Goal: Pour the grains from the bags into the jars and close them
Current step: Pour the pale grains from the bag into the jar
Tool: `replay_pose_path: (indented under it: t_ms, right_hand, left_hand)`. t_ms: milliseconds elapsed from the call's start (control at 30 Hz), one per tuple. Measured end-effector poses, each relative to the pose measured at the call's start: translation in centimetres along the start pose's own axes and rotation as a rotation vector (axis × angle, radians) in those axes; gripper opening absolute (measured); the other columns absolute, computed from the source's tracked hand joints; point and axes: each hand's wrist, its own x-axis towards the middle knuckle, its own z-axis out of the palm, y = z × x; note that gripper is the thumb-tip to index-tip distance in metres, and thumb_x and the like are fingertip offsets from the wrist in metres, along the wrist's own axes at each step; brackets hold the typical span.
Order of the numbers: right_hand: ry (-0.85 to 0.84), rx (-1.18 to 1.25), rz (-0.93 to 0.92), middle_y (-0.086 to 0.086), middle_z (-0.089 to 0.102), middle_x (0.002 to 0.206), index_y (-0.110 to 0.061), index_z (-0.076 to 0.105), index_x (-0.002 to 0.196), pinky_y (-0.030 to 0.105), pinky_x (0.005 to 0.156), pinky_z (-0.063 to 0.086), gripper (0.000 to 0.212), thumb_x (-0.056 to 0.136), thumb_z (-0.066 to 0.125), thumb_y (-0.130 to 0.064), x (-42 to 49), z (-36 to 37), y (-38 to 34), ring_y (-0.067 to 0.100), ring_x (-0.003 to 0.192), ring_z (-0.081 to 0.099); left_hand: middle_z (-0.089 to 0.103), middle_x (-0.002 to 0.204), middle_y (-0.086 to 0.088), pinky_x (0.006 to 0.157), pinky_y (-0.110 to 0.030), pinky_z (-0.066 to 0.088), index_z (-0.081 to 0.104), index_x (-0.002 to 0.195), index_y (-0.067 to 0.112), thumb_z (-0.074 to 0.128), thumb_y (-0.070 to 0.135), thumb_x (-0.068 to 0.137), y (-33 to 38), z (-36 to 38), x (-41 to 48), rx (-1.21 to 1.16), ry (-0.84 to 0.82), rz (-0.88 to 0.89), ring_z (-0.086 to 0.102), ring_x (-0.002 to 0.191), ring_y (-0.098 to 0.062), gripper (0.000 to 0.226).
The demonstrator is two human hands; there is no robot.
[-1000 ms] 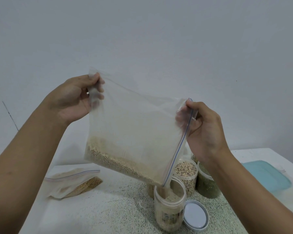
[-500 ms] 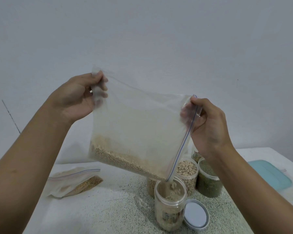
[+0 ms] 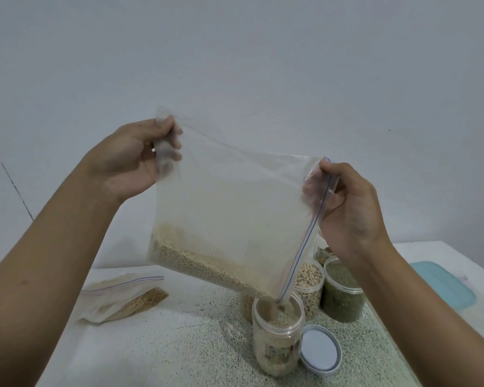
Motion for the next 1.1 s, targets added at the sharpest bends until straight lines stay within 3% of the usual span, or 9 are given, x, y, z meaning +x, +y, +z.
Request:
replay_pose_path:
  t_ms: [233,567,733,1000,1100]
  right_hand:
    - [-0.002,0.006,0.004,-0.002,0.063,0.069,-0.019,0.071,0.063,0.022,0.064,0.050,0.034,0.095,0.061,-0.011,-0.4,0.0,0.0,0.012,0.062,0.063]
    - [-0.025,0.006,0.016,-0.003,0.063,0.068,-0.020,0.070,0.061,0.023,0.065,0.047,0.037,0.096,0.059,-0.012,-0.6,0.4,0.3,0.012,0.062,0.063]
    - [-0.036,0.021,0.027,-0.004,0.063,0.068,-0.020,0.071,0.060,0.022,0.064,0.049,0.038,0.096,0.059,-0.012,-0.7,0.8,0.5,0.011,0.062,0.064]
    - [-0.038,0.032,0.024,-0.002,0.062,0.071,-0.018,0.069,0.064,0.024,0.064,0.051,0.034,0.096,0.059,-0.011,-0.6,1.5,0.9,0.013,0.065,0.063]
    - [-0.043,0.008,0.020,-0.001,0.062,0.071,-0.017,0.068,0.068,0.025,0.065,0.050,0.030,0.096,0.060,-0.012,-0.6,1.6,0.9,0.014,0.065,0.063]
  left_hand:
    - [0.061,0.072,0.004,0.070,-0.024,0.050,0.075,0.067,0.021,0.058,0.027,0.099,0.3,0.1,-0.4,0.001,-0.012,-0.001,0.060,0.063,-0.012,0.036]
    - [0.062,0.073,0.005,0.077,-0.026,0.047,0.076,0.069,0.021,0.059,0.025,0.099,0.7,-0.3,-0.9,-0.012,0.002,-0.009,0.061,0.064,-0.010,0.035]
    - [0.062,0.072,0.004,0.066,-0.021,0.052,0.075,0.067,0.021,0.060,0.028,0.097,1.0,-0.7,-1.0,0.013,0.017,0.001,0.060,0.061,-0.011,0.034]
    - [0.062,0.071,0.004,0.062,-0.020,0.053,0.075,0.067,0.021,0.066,0.032,0.083,1.2,-1.4,-1.1,0.011,0.032,-0.004,0.061,0.061,-0.012,0.021]
    - [0.062,0.071,0.004,0.063,-0.020,0.053,0.075,0.066,0.021,0.065,0.032,0.087,1.3,-1.6,-1.1,0.018,0.033,-0.003,0.061,0.061,-0.011,0.025]
